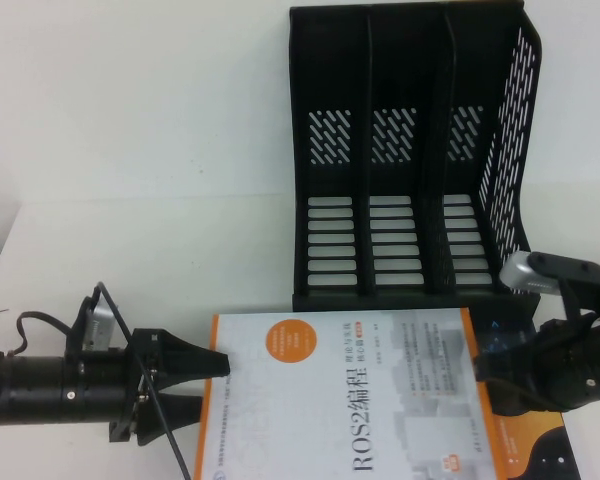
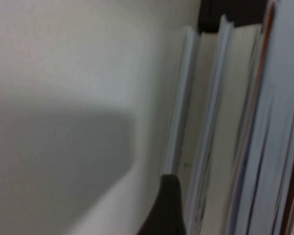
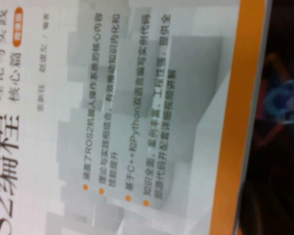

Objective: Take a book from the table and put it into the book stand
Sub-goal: Push book with right arm

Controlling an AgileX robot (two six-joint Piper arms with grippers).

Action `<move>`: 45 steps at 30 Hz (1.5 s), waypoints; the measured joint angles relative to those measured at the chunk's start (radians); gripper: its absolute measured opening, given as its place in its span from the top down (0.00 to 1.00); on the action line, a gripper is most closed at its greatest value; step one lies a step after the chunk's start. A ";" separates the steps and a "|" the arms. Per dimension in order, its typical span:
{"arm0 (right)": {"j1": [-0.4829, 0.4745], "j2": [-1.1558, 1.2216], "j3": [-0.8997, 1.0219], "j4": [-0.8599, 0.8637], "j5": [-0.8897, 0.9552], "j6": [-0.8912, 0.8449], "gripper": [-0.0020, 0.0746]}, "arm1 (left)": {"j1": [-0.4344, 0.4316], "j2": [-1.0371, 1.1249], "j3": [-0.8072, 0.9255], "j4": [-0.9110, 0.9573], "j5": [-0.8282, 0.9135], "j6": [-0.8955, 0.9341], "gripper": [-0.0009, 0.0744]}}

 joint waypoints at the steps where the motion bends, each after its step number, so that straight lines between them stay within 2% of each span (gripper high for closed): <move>1: 0.006 0.002 0.000 0.015 0.000 -0.007 0.97 | 0.000 0.000 0.000 -0.007 0.000 -0.001 0.20; 6: 0.010 0.005 0.000 0.037 -0.002 -0.019 0.97 | -0.009 0.000 0.000 -0.024 0.000 -0.001 0.20; 14: 0.010 0.007 0.000 0.039 -0.002 -0.031 0.97 | -0.112 0.036 0.000 -0.051 0.000 0.003 0.20; 29: 0.011 0.007 0.000 0.044 0.000 -0.034 0.97 | -0.117 0.071 -0.003 -0.103 0.016 0.003 0.20; 40: 0.013 0.016 0.000 0.139 0.007 -0.103 0.97 | -0.117 0.071 -0.005 -0.103 0.016 -0.008 0.20; 43: 0.013 0.017 0.000 0.141 0.007 -0.109 0.97 | -0.117 0.071 -0.006 -0.092 0.016 -0.008 0.26; 45: 0.013 0.017 0.000 0.141 0.007 -0.109 0.97 | -0.117 0.071 -0.007 -0.090 0.016 -0.008 0.36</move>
